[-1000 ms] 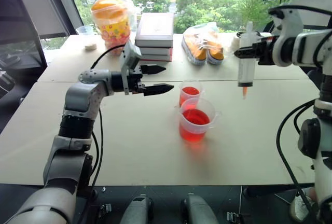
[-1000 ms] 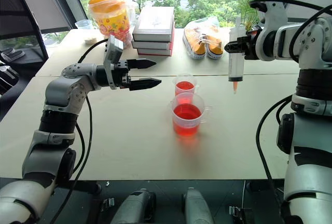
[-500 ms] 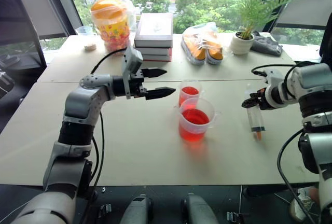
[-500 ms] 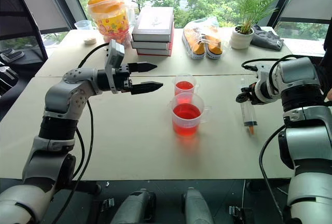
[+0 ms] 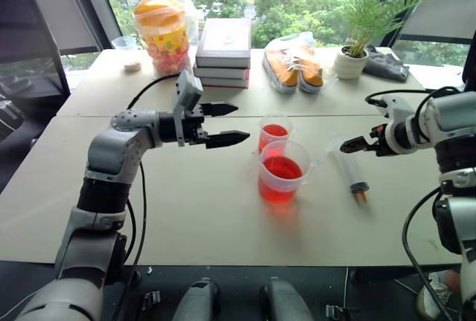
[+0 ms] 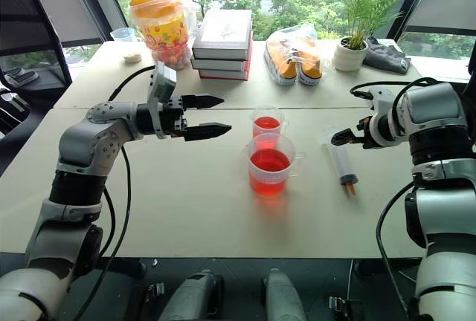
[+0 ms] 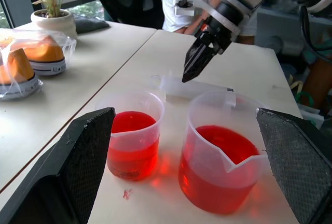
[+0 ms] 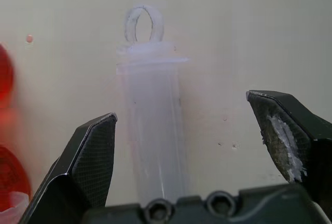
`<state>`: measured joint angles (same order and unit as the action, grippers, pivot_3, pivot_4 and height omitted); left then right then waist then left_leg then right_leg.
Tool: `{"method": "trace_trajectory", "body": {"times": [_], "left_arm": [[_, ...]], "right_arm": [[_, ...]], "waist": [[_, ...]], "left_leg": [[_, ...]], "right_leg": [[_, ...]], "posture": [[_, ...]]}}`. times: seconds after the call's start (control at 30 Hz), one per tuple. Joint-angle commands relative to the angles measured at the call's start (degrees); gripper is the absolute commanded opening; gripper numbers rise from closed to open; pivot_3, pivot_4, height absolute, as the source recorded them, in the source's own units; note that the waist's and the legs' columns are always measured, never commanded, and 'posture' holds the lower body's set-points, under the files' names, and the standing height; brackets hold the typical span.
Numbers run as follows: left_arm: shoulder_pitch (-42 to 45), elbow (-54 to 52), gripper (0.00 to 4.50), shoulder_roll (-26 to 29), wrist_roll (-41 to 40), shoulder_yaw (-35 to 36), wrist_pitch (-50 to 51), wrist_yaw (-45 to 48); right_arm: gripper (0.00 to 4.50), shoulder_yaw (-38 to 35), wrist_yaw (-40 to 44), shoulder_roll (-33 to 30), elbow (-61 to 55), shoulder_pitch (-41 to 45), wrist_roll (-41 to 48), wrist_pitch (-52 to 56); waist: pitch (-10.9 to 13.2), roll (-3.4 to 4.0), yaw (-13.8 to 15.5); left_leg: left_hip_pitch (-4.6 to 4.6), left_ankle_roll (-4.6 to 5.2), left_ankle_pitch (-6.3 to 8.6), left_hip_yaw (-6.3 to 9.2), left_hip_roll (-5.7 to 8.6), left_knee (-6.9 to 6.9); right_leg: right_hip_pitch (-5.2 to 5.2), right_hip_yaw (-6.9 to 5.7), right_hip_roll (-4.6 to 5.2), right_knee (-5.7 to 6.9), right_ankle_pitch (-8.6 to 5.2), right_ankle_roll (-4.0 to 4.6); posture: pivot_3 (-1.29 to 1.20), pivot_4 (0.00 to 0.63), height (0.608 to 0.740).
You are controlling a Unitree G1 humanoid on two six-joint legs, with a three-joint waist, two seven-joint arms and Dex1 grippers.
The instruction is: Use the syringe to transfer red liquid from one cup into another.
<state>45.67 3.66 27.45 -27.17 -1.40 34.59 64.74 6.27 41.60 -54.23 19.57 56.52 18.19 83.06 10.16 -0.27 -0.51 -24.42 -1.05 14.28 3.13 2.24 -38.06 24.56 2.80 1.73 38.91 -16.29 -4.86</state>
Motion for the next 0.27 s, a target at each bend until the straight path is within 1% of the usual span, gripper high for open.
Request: {"method": "trace_trajectory", "body": {"times": [0.03,0.1,0.17,0.27], "left_arm": [[0.1,-2.3,4.50,1.4,-1.2,0.9,-0.3,0.3],[-0.2,-2.5,4.50,1.9,-1.3,0.9,-0.4,0.3],[-0.6,-2.9,4.50,2.6,-1.1,0.8,-0.7,0.3],[-1.1,-3.7,4.50,3.4,-1.4,1.0,-0.3,0.2]], "right_arm": [[4.49,-9.3,3.9,-5.7,-21.1,-5.6,6.7,1.2],[4.49,-16.9,6.6,-7.3,-32.0,-11.1,11.5,2.2],[4.49,-25.0,8.0,-7.1,-41.7,-16.8,15.1,3.1],[4.49,-33.6,8.8,-6.5,-52.4,-26.0,17.5,1.6]], "waist": [[0.0,0.00,-0.1],[0.0,0.00,-0.2],[0.0,-0.01,-0.3],[0.0,-0.01,-0.2]], "left_leg": [[0.00,0.01,0.01,0.01,0.00,0.00],[0.00,0.01,0.01,0.01,-0.01,0.03],[0.04,0.01,0.01,0.00,-0.03,-0.01],[0.09,0.01,0.01,0.03,-0.04,-0.07]], "right_leg": [[0.00,-0.01,-0.01,-0.02,0.00,0.00],[-0.02,-0.02,-0.01,-0.06,0.00,0.00],[-0.07,-0.01,-0.02,-0.05,0.00,0.00],[-0.16,-0.02,-0.03,-0.01,0.00,-0.01]], "posture": [[0.00,0.150,0.740],[0.00,0.150,0.740],[0.00,0.150,0.740],[0.00,0.150,0.740]]}}
